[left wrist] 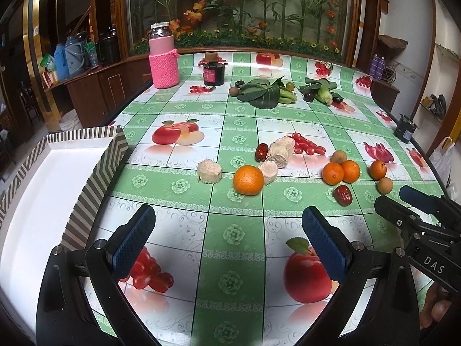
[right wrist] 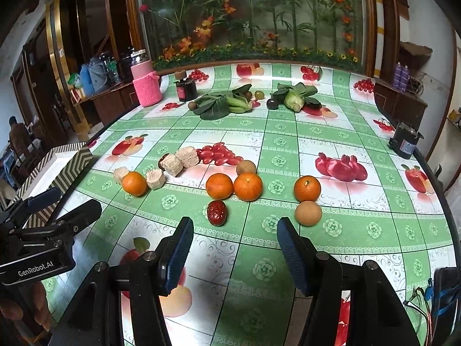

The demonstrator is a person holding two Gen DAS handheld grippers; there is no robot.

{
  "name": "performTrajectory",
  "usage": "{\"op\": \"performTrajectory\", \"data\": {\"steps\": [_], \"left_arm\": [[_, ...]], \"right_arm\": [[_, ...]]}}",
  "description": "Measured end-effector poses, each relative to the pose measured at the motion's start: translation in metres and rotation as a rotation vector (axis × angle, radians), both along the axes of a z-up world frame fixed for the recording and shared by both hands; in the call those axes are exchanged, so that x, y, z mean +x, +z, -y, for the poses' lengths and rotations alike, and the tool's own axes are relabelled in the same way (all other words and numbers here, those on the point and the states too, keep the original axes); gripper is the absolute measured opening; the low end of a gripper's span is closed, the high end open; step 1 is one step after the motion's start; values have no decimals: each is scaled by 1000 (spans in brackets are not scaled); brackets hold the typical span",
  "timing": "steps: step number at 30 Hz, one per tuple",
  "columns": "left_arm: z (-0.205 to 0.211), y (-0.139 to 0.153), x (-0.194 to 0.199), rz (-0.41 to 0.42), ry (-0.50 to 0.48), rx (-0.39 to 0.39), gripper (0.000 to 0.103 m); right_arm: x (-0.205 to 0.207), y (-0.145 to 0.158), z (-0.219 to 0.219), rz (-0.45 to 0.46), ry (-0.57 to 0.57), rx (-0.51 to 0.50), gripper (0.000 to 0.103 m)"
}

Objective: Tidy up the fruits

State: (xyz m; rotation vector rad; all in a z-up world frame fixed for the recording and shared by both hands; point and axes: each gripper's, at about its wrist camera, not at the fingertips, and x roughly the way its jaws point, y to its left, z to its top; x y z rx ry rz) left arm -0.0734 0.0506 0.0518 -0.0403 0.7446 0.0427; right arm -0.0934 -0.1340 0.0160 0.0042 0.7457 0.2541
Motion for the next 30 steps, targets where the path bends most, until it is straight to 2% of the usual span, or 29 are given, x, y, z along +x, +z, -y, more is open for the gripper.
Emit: {"op": "performTrajectory", "data": {"steps": [19, 30], "left_arm": [[-6, -3, 2, -12, 4, -12, 103], [-32, -12, 9, -55, 14, -28, 103]], "right_arm": [[0, -2, -5, 1, 10, -15, 60], [4, -8, 0, -24, 17, -1, 57]]}}
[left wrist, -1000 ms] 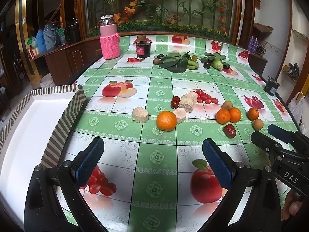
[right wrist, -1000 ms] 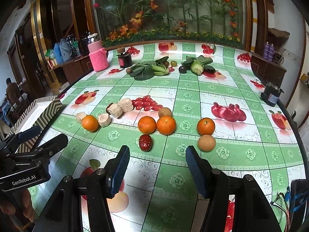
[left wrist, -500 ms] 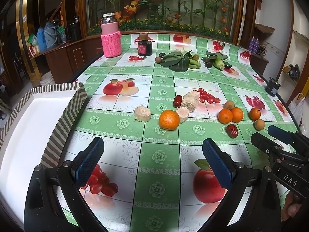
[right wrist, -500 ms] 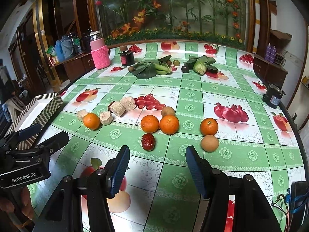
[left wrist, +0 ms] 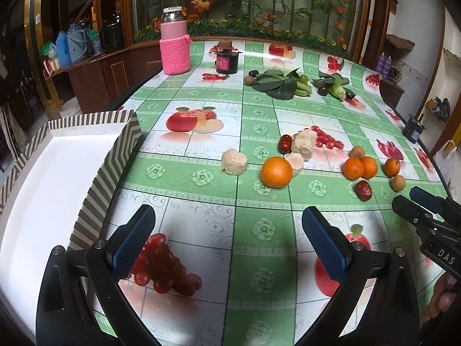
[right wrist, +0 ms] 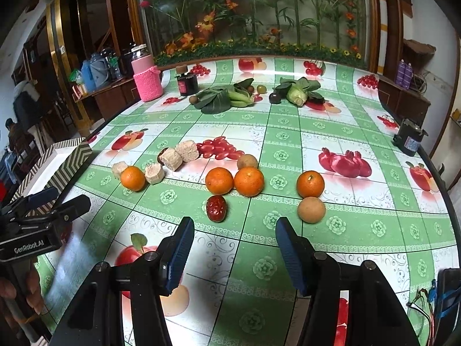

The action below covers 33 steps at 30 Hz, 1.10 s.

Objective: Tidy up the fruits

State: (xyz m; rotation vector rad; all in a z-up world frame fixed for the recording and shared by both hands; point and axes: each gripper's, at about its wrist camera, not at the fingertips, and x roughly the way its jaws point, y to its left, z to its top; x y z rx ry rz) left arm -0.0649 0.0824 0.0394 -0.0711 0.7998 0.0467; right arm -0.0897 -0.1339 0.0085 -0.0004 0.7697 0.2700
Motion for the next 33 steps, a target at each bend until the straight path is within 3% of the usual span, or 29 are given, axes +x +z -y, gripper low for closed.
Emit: {"op": "performTrajectory", "data": {"steps": [20, 26, 30, 33], "left_arm": [[25, -11, 48, -121, -93, -17, 103], [29, -19, 66, -152, -98, -10, 96], [32, -25, 75, -168, -110, -17, 62], [34, -27, 79, -158, -120, -2, 48]], "right_arm": [[42, -29, -18, -113, 101, -13, 39], [49, -30, -21, -102, 103, -35, 32], [50, -31, -22, -85, 105, -66, 28], [50, -31, -22, -79, 101, -70, 24]]}}
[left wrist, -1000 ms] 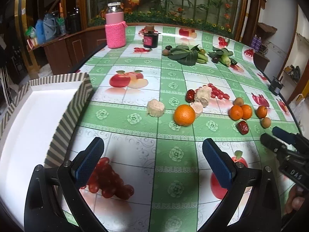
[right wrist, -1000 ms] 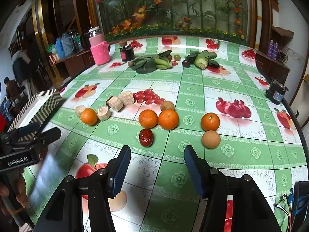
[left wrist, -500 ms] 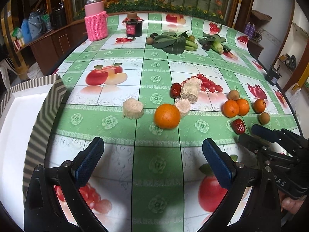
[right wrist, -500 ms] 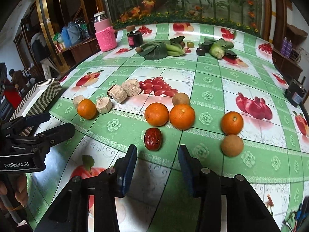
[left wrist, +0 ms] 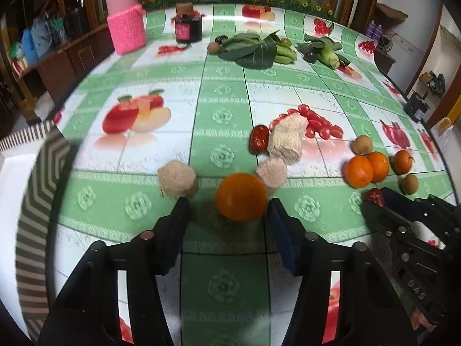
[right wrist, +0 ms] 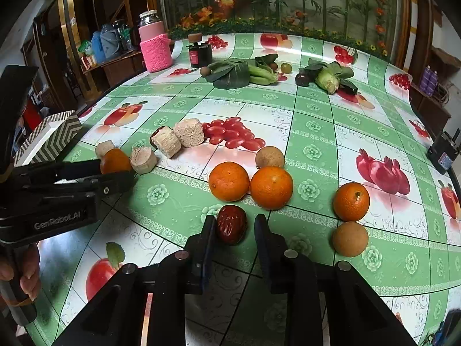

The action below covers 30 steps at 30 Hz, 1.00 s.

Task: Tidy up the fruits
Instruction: 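Grasp the orange with the left tool while the right tool grasps a red date, then carry the orange and red date into the white tray and release both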

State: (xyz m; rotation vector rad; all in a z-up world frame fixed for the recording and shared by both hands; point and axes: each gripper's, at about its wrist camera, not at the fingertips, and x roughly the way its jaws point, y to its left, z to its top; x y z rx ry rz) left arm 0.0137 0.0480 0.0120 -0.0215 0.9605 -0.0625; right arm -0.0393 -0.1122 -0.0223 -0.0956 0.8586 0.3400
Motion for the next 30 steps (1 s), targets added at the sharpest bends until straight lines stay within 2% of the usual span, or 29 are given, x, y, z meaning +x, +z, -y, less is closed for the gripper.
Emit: {"op": "performTrajectory", "data": {"steps": [1, 2, 9, 18, 26, 30], "left_arm": [[0, 0, 1, 1, -6, -6, 36], [0, 1, 0, 2, -6, -8, 33], [-5, 7, -12, -3, -20, -46, 33], [-28, 32, -44, 13, -3, -111, 33], [-85, 70, -77, 64, 80, -116, 33], [-126, 78, -89, 75, 168, -74, 33]], "right_arm": [[0, 0, 1, 1, -2, 1, 23], [0, 0, 3, 0, -6, 7, 22], [-4, 2, 10, -11, -14, 56, 22], [-23, 22, 4, 13, 22, 133, 21], [-32, 46, -52, 16, 183, 200, 21], [-32, 55, -95, 15, 285, 215, 21]]}}
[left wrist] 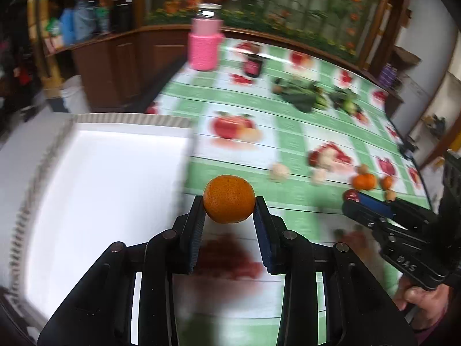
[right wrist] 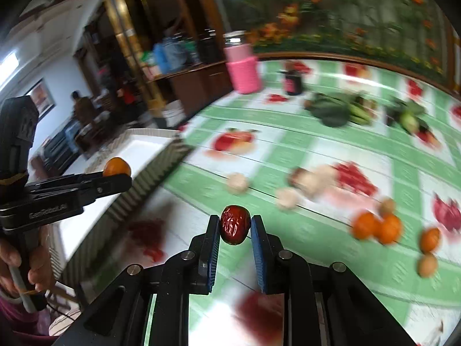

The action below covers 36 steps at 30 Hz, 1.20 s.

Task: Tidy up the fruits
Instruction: 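Carry the orange and red date into the white tray and release both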

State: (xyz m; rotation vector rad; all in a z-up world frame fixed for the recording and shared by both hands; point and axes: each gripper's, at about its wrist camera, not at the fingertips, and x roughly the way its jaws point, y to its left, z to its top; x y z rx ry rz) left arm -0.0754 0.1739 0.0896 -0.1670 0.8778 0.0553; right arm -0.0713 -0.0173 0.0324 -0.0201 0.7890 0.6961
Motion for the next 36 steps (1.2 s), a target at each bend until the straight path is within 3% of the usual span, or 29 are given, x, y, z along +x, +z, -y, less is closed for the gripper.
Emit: {"op": "performTrajectory", "data": {"steps": [6, 12, 19, 23, 29, 36], "left_arm": [[-52, -11, -11, -28, 126, 11, 33], [-72, -33, -19, -72, 176, -21, 33], [-75, -56, -30, -136, 184, -63, 33], [-66, -54, -30, -135, 163, -67, 33], [-49, -55, -21, -154, 121, -72, 33], [-56, -56, -15, -180, 155, -90, 34]], "right_arm": [[9, 14, -74, 13, 153, 9, 21], [23, 20, -146, 16, 274, -25, 21], [53, -6, -213, -61, 358, -97, 21], [53, -24, -215, -66, 372, -180, 21], [59, -29, -190, -85, 335, -169, 21], [64, -33, -189, -121, 320, -148, 23]]}}
